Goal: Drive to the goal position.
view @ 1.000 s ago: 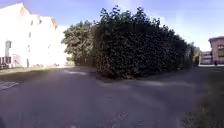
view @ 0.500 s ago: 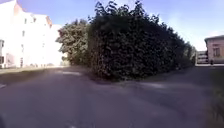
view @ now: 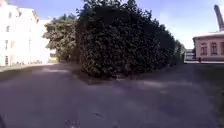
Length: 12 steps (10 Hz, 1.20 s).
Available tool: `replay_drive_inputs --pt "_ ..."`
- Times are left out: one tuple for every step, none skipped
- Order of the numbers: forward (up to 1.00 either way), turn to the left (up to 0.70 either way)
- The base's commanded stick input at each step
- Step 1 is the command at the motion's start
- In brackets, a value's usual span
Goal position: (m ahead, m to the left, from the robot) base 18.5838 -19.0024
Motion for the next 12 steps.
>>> replay_drive_inputs --pt "0.0 -0.7" --pt "0.0 -0.7" --pt "0.0 -0.7" --pt "0.0 -0.43" --pt "0.0 -0.11" --pt "0.0 0.0" --pt "0.0 0.0" --pt "0.0 0.0" --pt "0.0 0.0" --pt "0.25 0.0" --pt "0.7 0.0" --pt "0.7 0.0"
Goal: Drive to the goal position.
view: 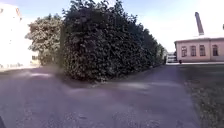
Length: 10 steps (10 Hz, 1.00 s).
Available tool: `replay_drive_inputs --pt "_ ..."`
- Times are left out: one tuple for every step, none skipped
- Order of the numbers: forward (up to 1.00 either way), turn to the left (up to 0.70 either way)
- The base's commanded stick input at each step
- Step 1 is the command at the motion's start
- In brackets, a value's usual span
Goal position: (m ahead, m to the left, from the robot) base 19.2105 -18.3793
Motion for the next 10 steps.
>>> replay_drive_inputs --pt "0.7 0.0" --pt "0.7 -0.13" --pt "0.7 -0.09" --pt "0.7 -0.03" --pt "0.7 -0.1" --pt "0.7 -0.14" --pt "0.7 -0.14" --pt "0.7 -0.14" --pt "0.7 -0.14" --pt "0.7 -0.14"
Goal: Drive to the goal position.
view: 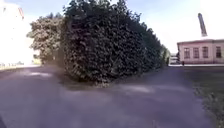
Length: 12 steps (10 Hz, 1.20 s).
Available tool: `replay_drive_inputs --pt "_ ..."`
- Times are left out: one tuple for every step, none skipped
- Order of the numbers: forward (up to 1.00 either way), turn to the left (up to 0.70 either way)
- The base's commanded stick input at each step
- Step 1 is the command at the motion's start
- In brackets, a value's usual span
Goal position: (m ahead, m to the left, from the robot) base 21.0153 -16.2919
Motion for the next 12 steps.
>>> replay_drive_inputs --pt "0.31 -0.45" --pt "0.0 -0.7" --pt "0.0 -0.7" --pt "0.0 -0.7" --pt "0.0 -0.7" --pt "0.0 -0.7" --pt "0.0 -0.7" --pt "0.0 -0.7" --pt "0.0 -0.7" --pt "0.0 -0.7" --pt "0.0 -0.7" --pt "0.0 -0.7"
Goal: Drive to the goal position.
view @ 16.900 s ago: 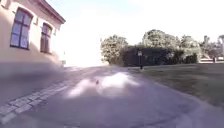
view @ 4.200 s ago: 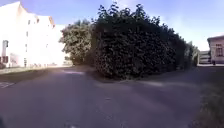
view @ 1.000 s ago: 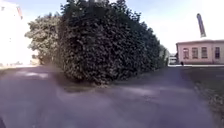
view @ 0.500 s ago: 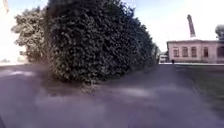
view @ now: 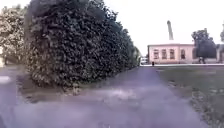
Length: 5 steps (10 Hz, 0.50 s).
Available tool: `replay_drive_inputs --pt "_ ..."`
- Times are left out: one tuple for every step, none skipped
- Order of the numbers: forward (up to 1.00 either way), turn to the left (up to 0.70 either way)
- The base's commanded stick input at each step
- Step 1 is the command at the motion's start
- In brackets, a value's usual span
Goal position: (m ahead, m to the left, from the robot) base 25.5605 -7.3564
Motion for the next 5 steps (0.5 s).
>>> replay_drive_inputs --pt "0.0 -0.7" --pt "0.0 -0.7" --pt "0.0 -0.7" --pt "0.0 -0.7" --pt "0.0 -0.7"
